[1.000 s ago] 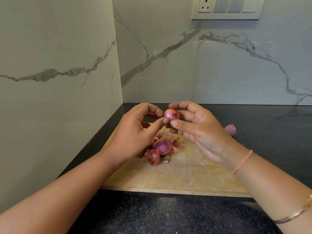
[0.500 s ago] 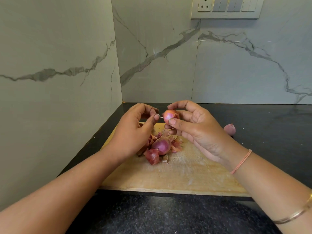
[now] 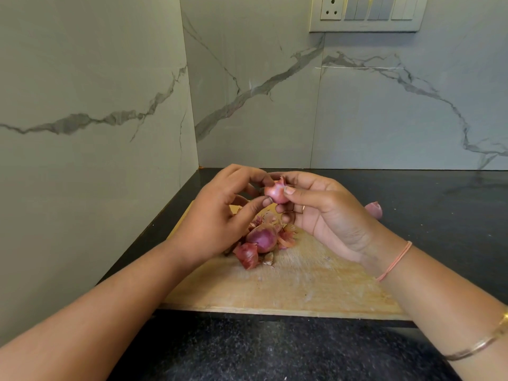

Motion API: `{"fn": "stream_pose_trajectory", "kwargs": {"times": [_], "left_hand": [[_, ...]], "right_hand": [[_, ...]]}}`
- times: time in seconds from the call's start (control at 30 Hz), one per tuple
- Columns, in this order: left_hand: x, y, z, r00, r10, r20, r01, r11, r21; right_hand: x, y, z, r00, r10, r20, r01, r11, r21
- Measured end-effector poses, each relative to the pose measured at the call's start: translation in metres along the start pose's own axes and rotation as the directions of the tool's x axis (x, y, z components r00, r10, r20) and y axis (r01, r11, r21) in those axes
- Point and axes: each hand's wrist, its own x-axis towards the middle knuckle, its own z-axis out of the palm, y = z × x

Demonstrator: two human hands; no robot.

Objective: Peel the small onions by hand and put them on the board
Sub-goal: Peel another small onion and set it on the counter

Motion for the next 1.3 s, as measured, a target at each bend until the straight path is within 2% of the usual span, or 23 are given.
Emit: {"fn": "stream_pose_trajectory", "kwargs": {"times": [0.2, 0.4, 0.6, 1.3], "left_hand": [[0.001, -0.0044, -0.001, 0.996, 0.085, 0.014, -0.086, 0.99, 0.11], [-0.0005, -0.0055, 0.0005, 0.995, 0.09, 0.03, -0.094, 0.982, 0.164], [-0.0007, -0.006, 0.0011, 0.997, 0.073, 0.034, -0.078, 0.981, 0.178], [-0.0022, -0.0055, 0.0045, 0.993, 0.111, -0.028, -0.103, 0.972, 0.211]], "right_hand": [[-0.0019, -0.0029, 0.0011, 1.0, -0.004, 0.022, 0.004, 1.0, -0.013], [-0.0022, -0.0035, 0.0017, 1.0, -0.007, 0.012, 0.008, 1.0, -0.019], [-0.0027, -0.0038, 0.0017, 1.0, -0.008, 0.006, 0.008, 0.998, -0.058], [-0.0022, -0.0024, 0.004, 1.0, 0.012, -0.023, -0.012, 1.0, 0.027]]}}
